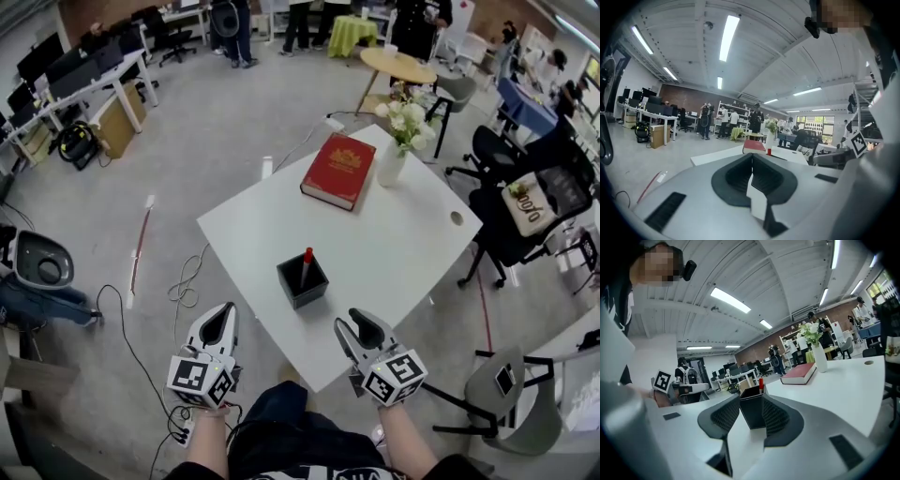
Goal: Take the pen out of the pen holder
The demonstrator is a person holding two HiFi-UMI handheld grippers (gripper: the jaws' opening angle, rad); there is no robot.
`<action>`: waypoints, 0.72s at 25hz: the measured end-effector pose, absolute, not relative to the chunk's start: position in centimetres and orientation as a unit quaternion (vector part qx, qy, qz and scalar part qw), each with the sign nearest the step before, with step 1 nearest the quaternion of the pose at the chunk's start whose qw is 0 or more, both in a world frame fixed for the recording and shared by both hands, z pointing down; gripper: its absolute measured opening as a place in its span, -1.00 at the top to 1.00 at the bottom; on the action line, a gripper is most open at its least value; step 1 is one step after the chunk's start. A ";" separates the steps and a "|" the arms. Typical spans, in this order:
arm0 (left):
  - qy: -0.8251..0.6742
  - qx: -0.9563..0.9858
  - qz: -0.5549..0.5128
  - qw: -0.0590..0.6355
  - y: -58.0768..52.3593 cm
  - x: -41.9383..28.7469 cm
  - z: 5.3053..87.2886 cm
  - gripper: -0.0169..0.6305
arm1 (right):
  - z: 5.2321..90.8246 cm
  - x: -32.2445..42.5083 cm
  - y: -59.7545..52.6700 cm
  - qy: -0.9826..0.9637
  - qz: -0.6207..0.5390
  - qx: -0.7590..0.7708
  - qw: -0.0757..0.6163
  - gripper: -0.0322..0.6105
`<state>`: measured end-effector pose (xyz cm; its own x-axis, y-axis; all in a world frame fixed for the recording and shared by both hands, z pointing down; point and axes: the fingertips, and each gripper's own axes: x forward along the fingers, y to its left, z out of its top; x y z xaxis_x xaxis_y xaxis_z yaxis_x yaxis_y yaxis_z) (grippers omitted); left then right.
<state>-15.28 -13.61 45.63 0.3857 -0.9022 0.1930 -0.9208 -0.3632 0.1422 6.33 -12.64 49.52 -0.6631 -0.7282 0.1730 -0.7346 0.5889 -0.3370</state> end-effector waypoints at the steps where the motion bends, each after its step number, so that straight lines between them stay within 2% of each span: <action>1: -0.551 0.826 0.041 0.114 -14.3 -15.3 45.7 0.93 | 49.6 6.1 -13.2 -0.891 0.194 0.411 0.009 0.41; 18: -0.497 0.859 0.027 0.119 -25.4 -15.4 45.7 0.93 | 49.0 2.6 -22.0 -0.890 0.180 0.419 0.028 0.41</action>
